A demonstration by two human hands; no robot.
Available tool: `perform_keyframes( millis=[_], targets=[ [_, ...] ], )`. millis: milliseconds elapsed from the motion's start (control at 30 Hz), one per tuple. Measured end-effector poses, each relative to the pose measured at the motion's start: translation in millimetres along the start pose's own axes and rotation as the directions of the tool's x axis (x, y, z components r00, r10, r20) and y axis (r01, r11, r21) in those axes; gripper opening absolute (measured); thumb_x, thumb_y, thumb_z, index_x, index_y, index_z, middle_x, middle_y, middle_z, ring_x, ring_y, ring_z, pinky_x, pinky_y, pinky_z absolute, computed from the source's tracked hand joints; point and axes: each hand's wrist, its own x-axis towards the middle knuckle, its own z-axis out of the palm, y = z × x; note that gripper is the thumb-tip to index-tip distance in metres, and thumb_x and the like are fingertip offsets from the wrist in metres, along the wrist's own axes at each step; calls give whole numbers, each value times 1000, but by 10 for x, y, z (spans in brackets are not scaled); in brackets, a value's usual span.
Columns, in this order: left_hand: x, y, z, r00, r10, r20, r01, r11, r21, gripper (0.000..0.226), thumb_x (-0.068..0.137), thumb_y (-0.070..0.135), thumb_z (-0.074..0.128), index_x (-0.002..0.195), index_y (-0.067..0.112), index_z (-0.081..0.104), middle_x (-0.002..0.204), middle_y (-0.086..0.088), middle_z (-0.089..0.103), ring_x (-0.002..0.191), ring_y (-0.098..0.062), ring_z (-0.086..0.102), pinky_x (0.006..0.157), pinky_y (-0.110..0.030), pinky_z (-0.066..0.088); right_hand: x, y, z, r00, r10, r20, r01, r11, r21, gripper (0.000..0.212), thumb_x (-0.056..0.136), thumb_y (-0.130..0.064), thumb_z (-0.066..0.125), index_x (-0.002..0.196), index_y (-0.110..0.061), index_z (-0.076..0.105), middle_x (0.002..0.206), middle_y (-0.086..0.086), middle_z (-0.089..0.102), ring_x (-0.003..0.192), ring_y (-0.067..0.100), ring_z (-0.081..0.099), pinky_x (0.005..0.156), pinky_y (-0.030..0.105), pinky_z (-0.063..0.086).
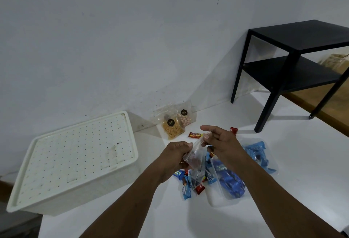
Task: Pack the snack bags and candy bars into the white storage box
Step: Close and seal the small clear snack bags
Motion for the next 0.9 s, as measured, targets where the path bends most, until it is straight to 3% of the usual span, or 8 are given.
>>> perform_keyframes(
  millis=[167,333,433,533,633,733,833,900],
  targets=[
    [14,-1,-3,992,121,-38,-113,980,163,36,100,31,54,94,-4,61,88,-22,71,78,-26,71,72,-35,60,103,-38,-53,1000,-9,22,10,999,-31,26,94,-1,57,116,-10,67,78,10,68,77,22,62,68,31,50],
    [89,-9,-9,975,219,-24,-204,939,278,8,92,11,66,96,5,61,90,-25,67,83,-37,70,70,-36,61,277,-20,-75,990,-20,-139,19,1000,-11,24,94,2,53,106,-8,70,67,7,64,69,21,57,73,36,52],
    [135,-6,-54,961,273,-42,-249,921,298,5,90,7,65,89,11,63,96,-20,66,78,-27,67,69,-30,55,376,12,-117,983,-15,-183,10,1000,-27,24,94,3,52,106,-7,70,67,8,64,67,19,58,71,34,53],
    [177,-50,-120,962,269,-53,-241,922,302,19,85,4,61,81,16,76,110,-5,69,103,-18,63,82,-31,52,525,36,-147,971,8,-238,-8,1000,-2,23,93,4,52,104,-7,69,67,11,64,66,21,58,68,34,52],
    [286,-179,-118,960,281,13,-260,867,425,24,80,19,63,96,25,80,127,8,61,121,-7,54,90,-30,53,685,98,-106,966,82,-246,-73,996,48,22,93,5,52,106,-2,68,69,12,65,66,20,60,68,32,54],
    [545,-309,-124,937,347,-46,-256,767,588,37,79,33,62,114,28,73,120,7,67,106,-9,65,85,-31,57,845,194,-45,966,168,-195,-160,985,60,20,93,-4,58,110,-11,66,79,12,70,75,22,64,73,36,55],
    [796,-310,-229,930,279,-237,-161,894,419,33,86,-2,58,103,19,77,106,-5,75,78,-13,72,67,-29,57,1046,330,-130,970,170,-174,-188,978,-93,20,89,-25,68,106,-28,58,99,10,67,92,24,64,75,33,49],
    [963,-281,-341,931,212,-296,-118,945,304,37,86,-10,56,93,18,78,96,-8,77,70,-23,69,63,-30,52,1190,412,-223,980,183,-75,-193,966,-174,17,86,-23,70,95,-26,57,103,11,64,96,25,60,78,32,45]
  ],
)
